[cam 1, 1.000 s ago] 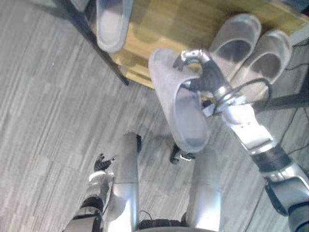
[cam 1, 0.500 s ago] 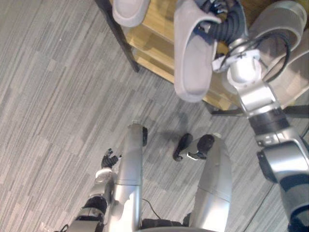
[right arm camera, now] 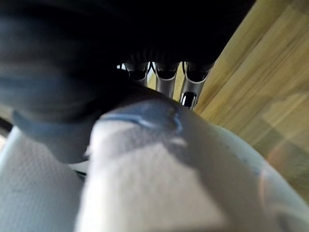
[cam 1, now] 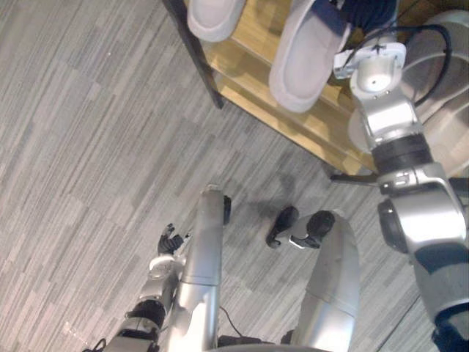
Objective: Organize the slippers on the shoe rack
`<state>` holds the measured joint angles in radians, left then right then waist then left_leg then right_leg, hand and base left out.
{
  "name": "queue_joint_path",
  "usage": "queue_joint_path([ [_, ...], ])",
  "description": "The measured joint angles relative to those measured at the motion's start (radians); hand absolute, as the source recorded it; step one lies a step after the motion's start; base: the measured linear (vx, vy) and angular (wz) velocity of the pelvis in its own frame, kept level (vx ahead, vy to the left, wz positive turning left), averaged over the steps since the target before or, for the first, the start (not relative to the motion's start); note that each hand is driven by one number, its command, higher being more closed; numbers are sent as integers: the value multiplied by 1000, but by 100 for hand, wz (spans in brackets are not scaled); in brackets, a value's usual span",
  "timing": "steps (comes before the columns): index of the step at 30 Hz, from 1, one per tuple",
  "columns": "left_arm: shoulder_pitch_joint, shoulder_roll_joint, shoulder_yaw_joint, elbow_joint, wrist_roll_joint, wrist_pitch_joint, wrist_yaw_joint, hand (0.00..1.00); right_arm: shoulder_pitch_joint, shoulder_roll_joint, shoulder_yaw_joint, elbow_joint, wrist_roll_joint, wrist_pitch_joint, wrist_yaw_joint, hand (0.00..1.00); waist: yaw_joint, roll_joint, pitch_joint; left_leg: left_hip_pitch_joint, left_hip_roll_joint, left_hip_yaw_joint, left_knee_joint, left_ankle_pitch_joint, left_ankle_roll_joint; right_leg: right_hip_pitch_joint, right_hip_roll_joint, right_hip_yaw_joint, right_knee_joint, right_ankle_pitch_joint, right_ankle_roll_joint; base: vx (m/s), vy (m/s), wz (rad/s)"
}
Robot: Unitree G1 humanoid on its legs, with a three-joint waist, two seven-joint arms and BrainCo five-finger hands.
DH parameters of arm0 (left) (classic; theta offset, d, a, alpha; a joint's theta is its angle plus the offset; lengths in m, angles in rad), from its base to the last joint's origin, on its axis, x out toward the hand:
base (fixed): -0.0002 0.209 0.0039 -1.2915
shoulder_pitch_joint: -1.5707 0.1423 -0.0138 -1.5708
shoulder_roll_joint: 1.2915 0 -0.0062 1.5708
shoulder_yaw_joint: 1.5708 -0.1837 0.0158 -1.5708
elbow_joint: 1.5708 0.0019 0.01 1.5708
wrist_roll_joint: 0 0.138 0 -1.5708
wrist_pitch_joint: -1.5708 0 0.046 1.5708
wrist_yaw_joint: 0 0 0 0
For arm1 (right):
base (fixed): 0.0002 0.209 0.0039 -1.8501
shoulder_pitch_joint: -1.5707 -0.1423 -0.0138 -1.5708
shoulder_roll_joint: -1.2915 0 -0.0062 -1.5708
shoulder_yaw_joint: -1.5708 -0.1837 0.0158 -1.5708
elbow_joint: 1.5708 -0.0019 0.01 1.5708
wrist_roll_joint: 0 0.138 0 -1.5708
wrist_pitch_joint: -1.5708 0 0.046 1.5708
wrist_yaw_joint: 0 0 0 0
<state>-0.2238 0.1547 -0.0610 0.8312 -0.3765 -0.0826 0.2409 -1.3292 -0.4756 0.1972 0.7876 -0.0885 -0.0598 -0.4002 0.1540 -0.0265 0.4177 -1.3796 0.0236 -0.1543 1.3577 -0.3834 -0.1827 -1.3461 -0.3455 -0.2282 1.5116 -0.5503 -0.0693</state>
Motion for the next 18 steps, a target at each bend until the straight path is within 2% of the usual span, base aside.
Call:
queue_joint_path([
  [5, -11, -3, -5, 13, 1, -21, 2, 0, -10, 17, -17, 54, 11, -1, -15, 0, 10, 1, -12, 4, -6, 1, -18, 13, -5, 3, -6, -3, -8, 0, 0, 11, -15, 6],
  [18, -48, -1, 8, 94, 0, -22, 18, 0, -25, 80, -39, 59, 31, 1, -34, 0, 6, -1, -25, 61, 10, 13, -61, 19, -8, 52, 4, -7, -52, 10, -11, 5, -2, -2],
])
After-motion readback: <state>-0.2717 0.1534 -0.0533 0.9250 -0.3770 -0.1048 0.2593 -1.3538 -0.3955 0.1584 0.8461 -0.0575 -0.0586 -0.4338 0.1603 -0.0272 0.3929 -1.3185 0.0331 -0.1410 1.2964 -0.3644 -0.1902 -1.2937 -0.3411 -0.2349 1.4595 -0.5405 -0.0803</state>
